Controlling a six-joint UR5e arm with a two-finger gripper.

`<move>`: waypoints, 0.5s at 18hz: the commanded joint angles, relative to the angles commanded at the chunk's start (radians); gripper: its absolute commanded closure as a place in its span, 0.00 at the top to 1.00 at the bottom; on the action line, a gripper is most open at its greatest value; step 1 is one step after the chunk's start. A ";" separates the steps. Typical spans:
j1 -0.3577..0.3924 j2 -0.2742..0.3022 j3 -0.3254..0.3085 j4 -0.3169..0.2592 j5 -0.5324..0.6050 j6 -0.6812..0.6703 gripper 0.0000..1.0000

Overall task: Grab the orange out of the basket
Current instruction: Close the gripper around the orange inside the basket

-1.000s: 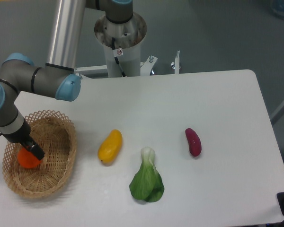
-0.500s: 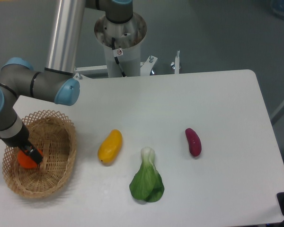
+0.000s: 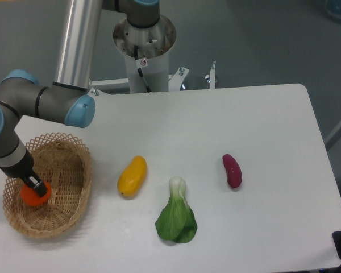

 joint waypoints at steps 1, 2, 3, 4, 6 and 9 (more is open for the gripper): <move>0.000 0.006 0.008 0.000 -0.006 0.000 0.49; 0.000 0.014 0.018 -0.002 -0.021 0.000 0.49; 0.003 0.023 0.034 -0.003 -0.032 0.000 0.49; 0.009 0.040 0.047 -0.008 -0.041 0.000 0.49; 0.029 0.070 0.077 -0.021 -0.044 0.002 0.49; 0.112 0.127 0.092 -0.061 -0.051 0.040 0.49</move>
